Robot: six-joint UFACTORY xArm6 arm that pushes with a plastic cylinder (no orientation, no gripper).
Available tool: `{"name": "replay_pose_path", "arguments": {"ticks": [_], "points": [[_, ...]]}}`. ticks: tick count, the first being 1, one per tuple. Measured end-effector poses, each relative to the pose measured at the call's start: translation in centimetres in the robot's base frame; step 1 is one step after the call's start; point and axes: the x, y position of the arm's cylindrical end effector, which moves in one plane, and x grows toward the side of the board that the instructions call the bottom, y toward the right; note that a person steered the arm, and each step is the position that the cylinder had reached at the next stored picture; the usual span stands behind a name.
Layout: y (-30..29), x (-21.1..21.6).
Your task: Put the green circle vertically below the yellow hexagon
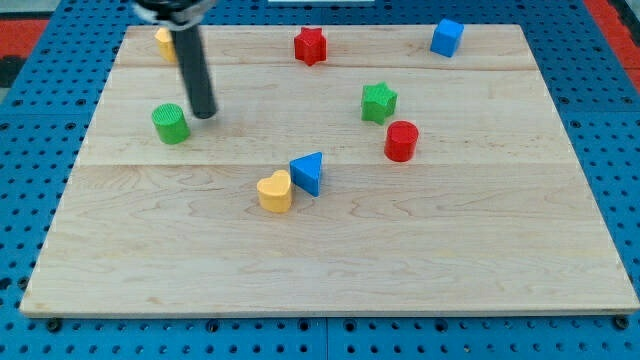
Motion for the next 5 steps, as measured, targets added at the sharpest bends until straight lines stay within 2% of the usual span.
{"name": "replay_pose_path", "arguments": {"ticks": [1, 2, 3, 5], "points": [[-1.3, 1.3], [1.8, 0.2], [6.7, -3.1], [26.9, -3.1]]}}
